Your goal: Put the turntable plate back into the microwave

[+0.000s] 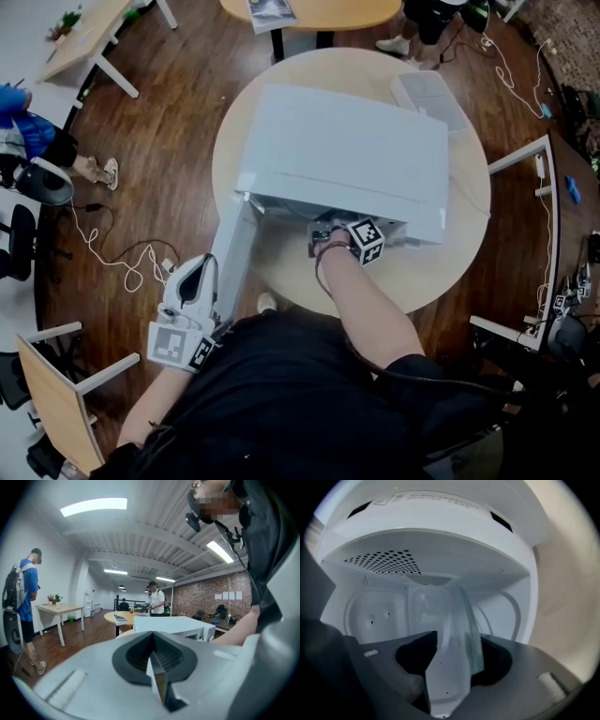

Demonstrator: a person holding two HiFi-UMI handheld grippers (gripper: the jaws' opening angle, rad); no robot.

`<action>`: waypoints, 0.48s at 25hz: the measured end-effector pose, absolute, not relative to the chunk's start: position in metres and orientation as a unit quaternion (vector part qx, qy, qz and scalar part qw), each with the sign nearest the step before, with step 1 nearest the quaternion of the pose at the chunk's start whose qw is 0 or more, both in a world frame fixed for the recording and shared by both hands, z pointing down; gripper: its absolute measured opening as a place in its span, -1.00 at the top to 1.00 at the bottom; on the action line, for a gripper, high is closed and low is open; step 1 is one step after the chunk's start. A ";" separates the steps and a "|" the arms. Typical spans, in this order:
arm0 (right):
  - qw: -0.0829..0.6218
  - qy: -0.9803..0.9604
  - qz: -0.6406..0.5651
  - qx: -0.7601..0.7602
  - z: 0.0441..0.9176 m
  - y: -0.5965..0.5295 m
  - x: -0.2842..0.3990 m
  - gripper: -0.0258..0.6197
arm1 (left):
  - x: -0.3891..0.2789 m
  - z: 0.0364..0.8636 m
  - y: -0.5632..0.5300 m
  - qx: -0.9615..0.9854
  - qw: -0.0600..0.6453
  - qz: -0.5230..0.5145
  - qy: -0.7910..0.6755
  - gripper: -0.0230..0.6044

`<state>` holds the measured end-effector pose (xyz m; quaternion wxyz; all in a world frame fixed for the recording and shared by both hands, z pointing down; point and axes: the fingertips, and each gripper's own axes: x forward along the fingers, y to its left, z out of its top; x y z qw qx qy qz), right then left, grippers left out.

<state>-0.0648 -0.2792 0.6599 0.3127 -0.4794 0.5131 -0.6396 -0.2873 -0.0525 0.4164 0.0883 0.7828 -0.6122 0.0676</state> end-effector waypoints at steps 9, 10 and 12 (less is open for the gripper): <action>0.253 0.521 -0.637 -0.508 0.665 -0.269 -0.060 0.28 | -0.285 0.415 -0.052 0.793 0.086 0.056 -0.600 0.91; 0.244 0.523 -0.637 -0.512 0.666 -0.268 -0.059 0.28 | -0.283 0.415 -0.053 0.797 0.084 0.056 -0.596 0.91; 0.218 0.528 -0.637 -0.517 0.670 -0.266 -0.058 0.28 | -0.278 0.416 -0.054 0.802 0.081 0.055 -0.589 0.91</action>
